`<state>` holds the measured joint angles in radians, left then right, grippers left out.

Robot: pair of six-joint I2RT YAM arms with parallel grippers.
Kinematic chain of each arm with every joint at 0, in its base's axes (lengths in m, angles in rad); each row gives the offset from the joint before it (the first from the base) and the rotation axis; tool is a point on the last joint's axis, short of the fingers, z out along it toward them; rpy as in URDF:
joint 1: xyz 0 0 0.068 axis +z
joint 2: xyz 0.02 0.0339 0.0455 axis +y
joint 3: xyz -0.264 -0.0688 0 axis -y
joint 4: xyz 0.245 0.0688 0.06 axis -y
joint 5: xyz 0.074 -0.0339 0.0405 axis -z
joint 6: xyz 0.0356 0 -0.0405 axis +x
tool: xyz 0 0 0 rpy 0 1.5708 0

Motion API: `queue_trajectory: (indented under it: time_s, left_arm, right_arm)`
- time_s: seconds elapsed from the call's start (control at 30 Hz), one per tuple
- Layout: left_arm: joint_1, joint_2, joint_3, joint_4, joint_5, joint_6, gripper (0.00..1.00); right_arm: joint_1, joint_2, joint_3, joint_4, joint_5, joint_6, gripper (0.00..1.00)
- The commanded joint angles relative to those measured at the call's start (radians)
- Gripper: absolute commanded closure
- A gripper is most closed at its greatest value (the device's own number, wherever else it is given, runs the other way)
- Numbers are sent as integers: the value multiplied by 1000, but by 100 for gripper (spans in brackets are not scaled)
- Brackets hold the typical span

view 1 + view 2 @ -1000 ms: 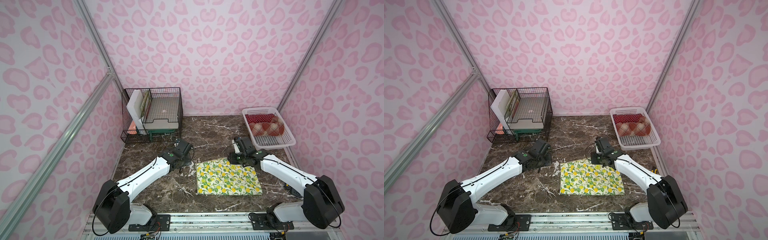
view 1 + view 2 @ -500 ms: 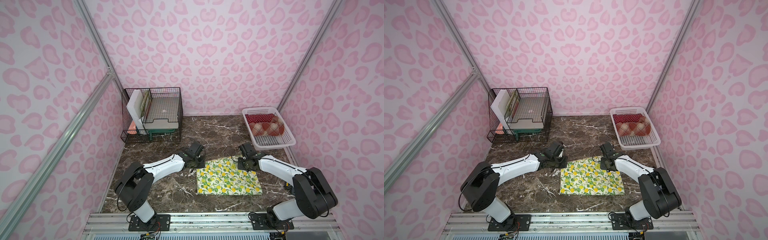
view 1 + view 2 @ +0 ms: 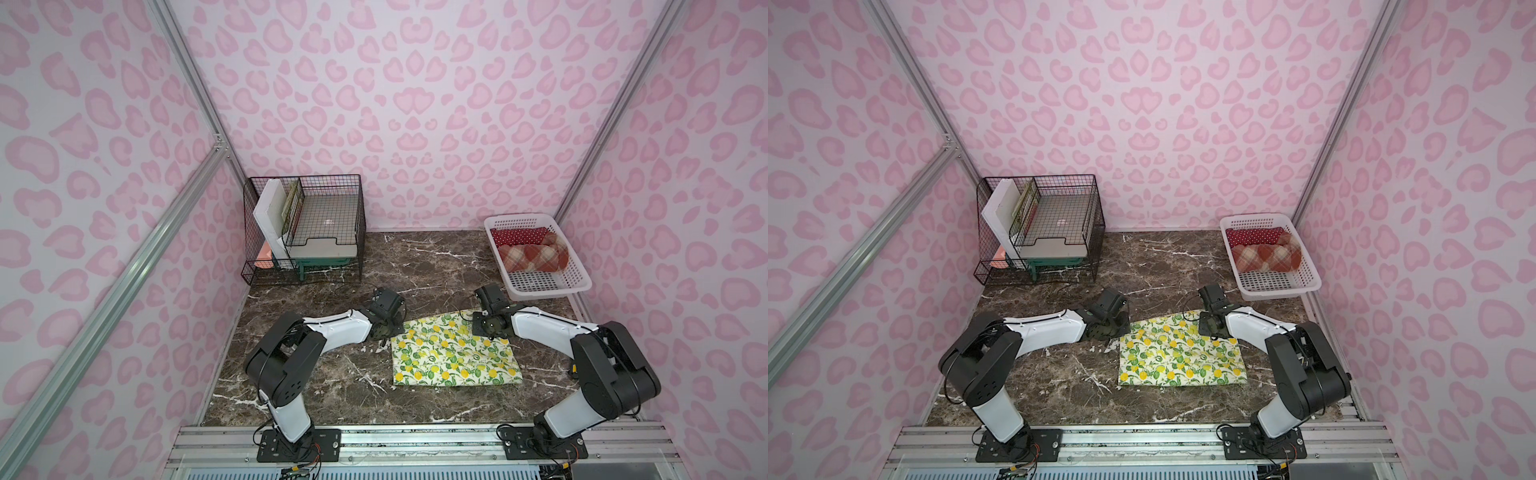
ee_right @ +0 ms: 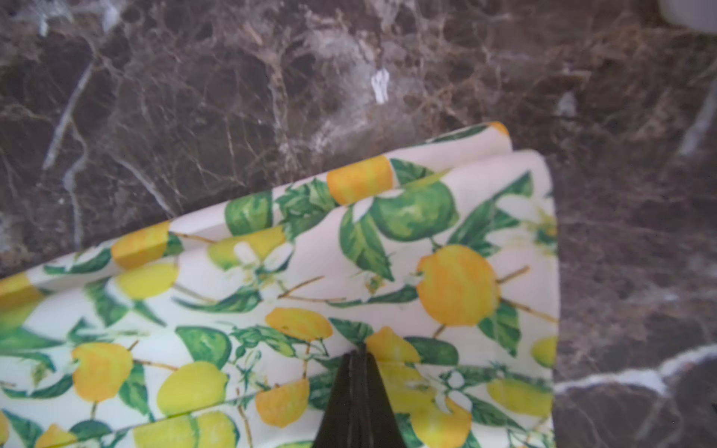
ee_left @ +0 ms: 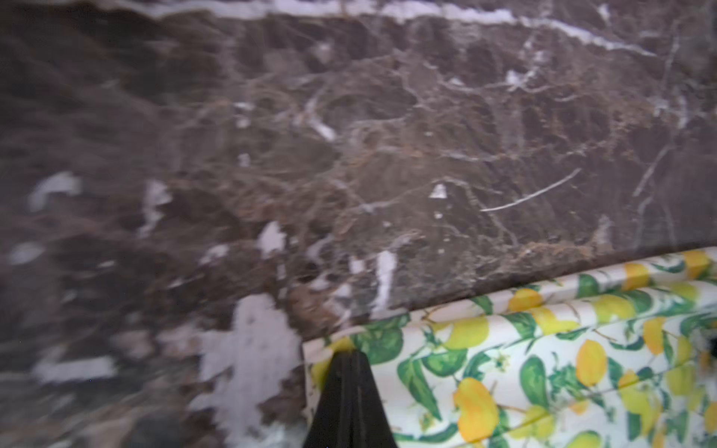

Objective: Roll up the skirts
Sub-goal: Adjust the skirt at the center of the board.

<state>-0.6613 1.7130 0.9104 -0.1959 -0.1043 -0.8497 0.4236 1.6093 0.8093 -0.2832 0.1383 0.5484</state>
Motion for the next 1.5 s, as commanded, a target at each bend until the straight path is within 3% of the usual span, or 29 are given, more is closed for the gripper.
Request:
queue_trajectory:
  time_s: [0.0,0.27,0.37,0.6,0.7,0.9,1.1,1.27,1.47]
  left_arm:
    - [6,-53,-43,-215,-139,-24,100]
    - [31,-315,-196,-322,-218,-77,100]
    - [32,-406,-206,-369,-212,-81,100]
    - [51,-562,-221,-388,-213,-43,100]
    - [54,-501,-197,-336,-141,-21,100]
    - [54,-407,-193,-186,-11,28,74]
    - [72,-403,-223,-63,124,78,64]
    - [74,-326,-196,1,251,123,60]
    - [83,-273,-202,-45,192,124,61]
  right_arm:
    - [2,71,50,24,-44,-21,100]
    - [100,435,466,29,-116,-70,100]
    - [136,543,681,-80,-100,-77,100]
    - [144,542,751,-67,-181,-162,100]
    - [148,466,695,-49,-181,-157,98]
    - [164,258,486,-78,-127,-135,88]
    - [123,64,187,-38,-83,-94,85]
    - [83,87,97,55,-128,-118,87]
    - [75,152,138,36,-91,-142,90]
